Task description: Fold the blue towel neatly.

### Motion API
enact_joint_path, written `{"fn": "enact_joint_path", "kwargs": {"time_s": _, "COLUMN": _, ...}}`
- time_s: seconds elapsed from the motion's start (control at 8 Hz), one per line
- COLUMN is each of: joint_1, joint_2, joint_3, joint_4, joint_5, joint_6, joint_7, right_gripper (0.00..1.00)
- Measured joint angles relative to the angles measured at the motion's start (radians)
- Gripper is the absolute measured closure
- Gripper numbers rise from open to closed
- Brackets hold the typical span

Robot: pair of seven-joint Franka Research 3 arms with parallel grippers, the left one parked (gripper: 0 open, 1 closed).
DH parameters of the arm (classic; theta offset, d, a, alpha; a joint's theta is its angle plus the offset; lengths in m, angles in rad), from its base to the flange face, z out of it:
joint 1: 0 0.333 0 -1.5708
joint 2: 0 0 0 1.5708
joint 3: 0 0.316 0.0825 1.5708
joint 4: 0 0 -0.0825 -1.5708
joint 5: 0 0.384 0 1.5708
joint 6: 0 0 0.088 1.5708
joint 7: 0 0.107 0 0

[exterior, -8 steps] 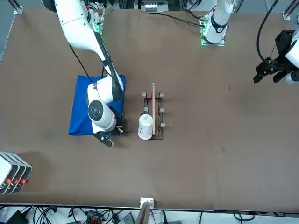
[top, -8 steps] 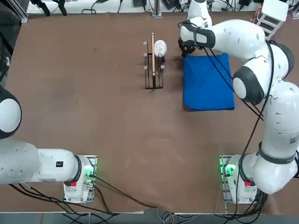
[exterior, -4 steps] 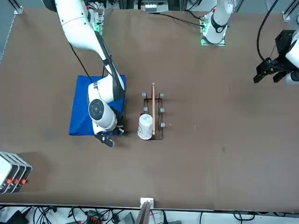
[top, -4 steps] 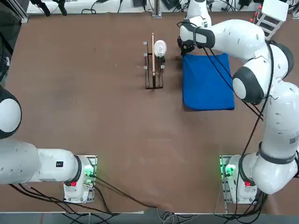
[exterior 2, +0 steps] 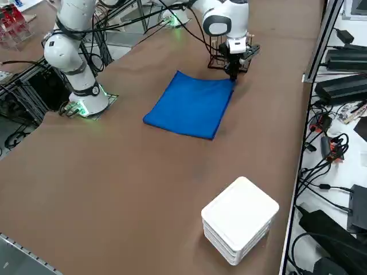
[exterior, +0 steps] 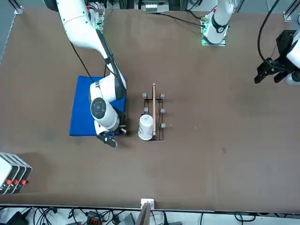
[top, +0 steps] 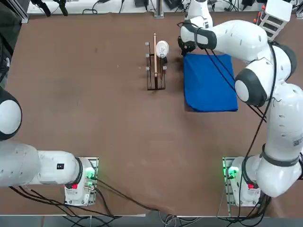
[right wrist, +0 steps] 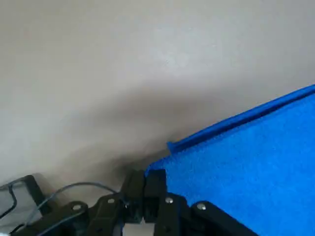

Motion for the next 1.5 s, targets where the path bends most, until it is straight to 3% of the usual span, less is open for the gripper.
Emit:
{"fn": "enact_joint_path", "kwargs": {"time_s": 0.75, "joint_1": 0.009, "joint_2": 0.005, "joint_3": 0.0, "joint_4": 0.0, "joint_5": -0.001, "joint_6": 0.035, "joint_7": -0.013, "right_gripper": 0.95}}
{"fn": "enact_joint_path", "kwargs": {"time_s": 1.0, "joint_1": 0.01, "joint_2": 0.005, "joint_3": 0.0, "joint_4": 0.0, "joint_5": -0.001, "joint_6": 0.039, "joint_7": -0.013, "right_gripper": 0.65}}
{"fn": "enact_joint_path", "kwargs": {"time_s": 1.25, "joint_1": 0.011, "joint_2": 0.004, "joint_3": 0.0, "joint_4": 0.007, "joint_5": -0.003, "joint_6": 0.024, "joint_7": -0.013, "right_gripper": 0.27}}
{"fn": "enact_joint_path", "kwargs": {"time_s": 1.38, "joint_1": 0.011, "joint_2": -0.001, "joint_3": -0.003, "joint_4": 0.027, "joint_5": -0.018, "joint_6": -0.026, "joint_7": -0.015, "right_gripper": 0.1}}
{"fn": "enact_joint_path", "kwargs": {"time_s": 1.5, "joint_1": 0.01, "joint_2": -0.013, "joint_3": -0.007, "joint_4": 0.06, "joint_5": -0.06, "joint_6": -0.107, "joint_7": -0.022, "right_gripper": 0.0}}
